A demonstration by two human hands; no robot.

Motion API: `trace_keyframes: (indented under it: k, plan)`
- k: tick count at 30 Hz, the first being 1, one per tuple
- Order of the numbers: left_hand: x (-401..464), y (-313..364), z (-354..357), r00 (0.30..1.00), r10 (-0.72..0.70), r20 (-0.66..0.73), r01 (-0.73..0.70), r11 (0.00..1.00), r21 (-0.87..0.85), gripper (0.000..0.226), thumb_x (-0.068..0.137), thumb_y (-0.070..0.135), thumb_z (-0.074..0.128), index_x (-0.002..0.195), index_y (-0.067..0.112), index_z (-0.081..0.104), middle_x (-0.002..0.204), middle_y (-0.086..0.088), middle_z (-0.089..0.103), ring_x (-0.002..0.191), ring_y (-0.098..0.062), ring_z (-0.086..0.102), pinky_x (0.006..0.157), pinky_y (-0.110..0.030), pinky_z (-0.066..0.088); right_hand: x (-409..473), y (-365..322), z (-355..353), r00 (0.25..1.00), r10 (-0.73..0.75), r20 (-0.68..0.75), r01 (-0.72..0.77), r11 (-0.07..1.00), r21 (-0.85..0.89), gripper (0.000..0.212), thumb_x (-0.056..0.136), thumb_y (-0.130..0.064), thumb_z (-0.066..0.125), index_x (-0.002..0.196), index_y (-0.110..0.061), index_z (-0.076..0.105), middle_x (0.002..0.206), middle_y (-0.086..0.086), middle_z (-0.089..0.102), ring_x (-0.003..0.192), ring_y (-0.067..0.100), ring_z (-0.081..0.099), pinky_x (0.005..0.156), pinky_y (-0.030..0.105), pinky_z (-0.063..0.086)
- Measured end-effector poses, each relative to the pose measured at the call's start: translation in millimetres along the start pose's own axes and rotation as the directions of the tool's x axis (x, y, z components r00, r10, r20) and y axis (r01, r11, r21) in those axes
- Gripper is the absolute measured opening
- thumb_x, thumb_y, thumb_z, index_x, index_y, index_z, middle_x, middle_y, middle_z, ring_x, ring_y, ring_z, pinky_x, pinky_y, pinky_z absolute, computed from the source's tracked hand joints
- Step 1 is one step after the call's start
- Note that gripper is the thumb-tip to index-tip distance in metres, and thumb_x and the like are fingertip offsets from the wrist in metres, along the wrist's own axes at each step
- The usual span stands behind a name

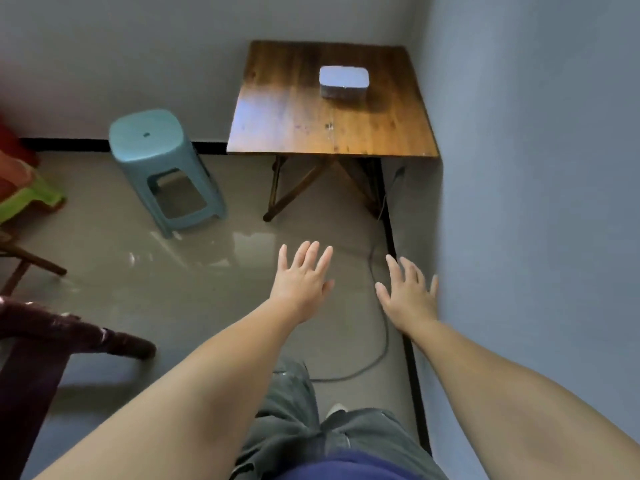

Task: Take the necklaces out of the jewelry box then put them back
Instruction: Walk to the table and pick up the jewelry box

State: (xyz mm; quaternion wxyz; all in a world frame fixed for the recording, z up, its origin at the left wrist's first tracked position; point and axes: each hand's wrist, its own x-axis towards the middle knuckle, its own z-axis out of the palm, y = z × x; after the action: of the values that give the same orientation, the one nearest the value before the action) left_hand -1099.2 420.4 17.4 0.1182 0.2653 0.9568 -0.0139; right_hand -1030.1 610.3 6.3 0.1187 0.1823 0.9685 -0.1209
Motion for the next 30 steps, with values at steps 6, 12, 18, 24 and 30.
trace_keyframes:
  k: [6,12,18,24,30]
  plan:
    - [129,-57,-10,0.995,-0.09,0.045,0.091,0.996,-0.012,0.06,0.099,0.046,0.017,0.148,0.023,-0.008,0.16,-0.007,0.001,0.147,-0.022,-0.007,0.116,-0.054,-0.005,147,-35,-17,0.993,-0.113,0.029,0.113,0.993,-0.025,0.058,0.098,-0.043,0.028,0.15,-0.027,0.007,0.159,0.005,0.011,0.146,0.021,0.008,0.115,0.054,0.0]
    - [276,-112,-48,0.998,-0.018,0.053,0.02,0.999,-0.043,0.061,0.099,0.046,0.021,0.149,0.022,-0.004,0.16,-0.007,0.004,0.147,-0.022,-0.004,0.116,-0.054,-0.003,286,-62,-52,0.999,-0.034,0.019,0.034,0.999,-0.037,0.058,0.098,-0.043,0.027,0.15,-0.026,0.007,0.159,0.006,0.013,0.146,0.022,0.01,0.116,0.055,0.003]
    - [408,-145,-88,0.997,0.028,0.069,-0.022,0.997,-0.075,0.061,0.098,0.048,0.022,0.149,0.024,-0.003,0.159,-0.007,0.007,0.147,-0.025,-0.001,0.117,-0.054,-0.001,403,-74,-93,1.0,0.004,0.012,-0.004,1.0,0.008,0.057,0.098,-0.043,0.028,0.149,-0.025,0.009,0.158,0.007,0.013,0.146,0.024,0.012,0.115,0.055,0.005]
    - [529,-166,-99,0.996,-0.019,0.082,0.029,0.992,-0.127,0.061,0.098,0.048,0.024,0.149,0.024,0.0,0.159,-0.006,0.01,0.147,-0.025,0.004,0.117,-0.053,0.003,543,-76,-115,0.998,-0.06,0.036,0.06,0.998,-0.02,0.059,0.098,-0.044,0.031,0.149,-0.026,0.009,0.159,0.008,0.012,0.147,0.026,0.01,0.116,0.055,0.006]
    - [644,-176,-127,0.928,-0.283,0.241,0.371,0.662,-0.651,0.063,0.099,0.04,0.036,0.15,0.018,0.006,0.159,-0.004,0.015,0.144,-0.023,0.021,0.114,-0.04,0.025,687,-96,-145,0.967,-0.254,0.028,0.256,0.96,-0.114,0.062,0.095,-0.041,0.043,0.148,-0.026,0.015,0.159,0.007,0.014,0.146,0.028,0.013,0.117,0.053,0.007]
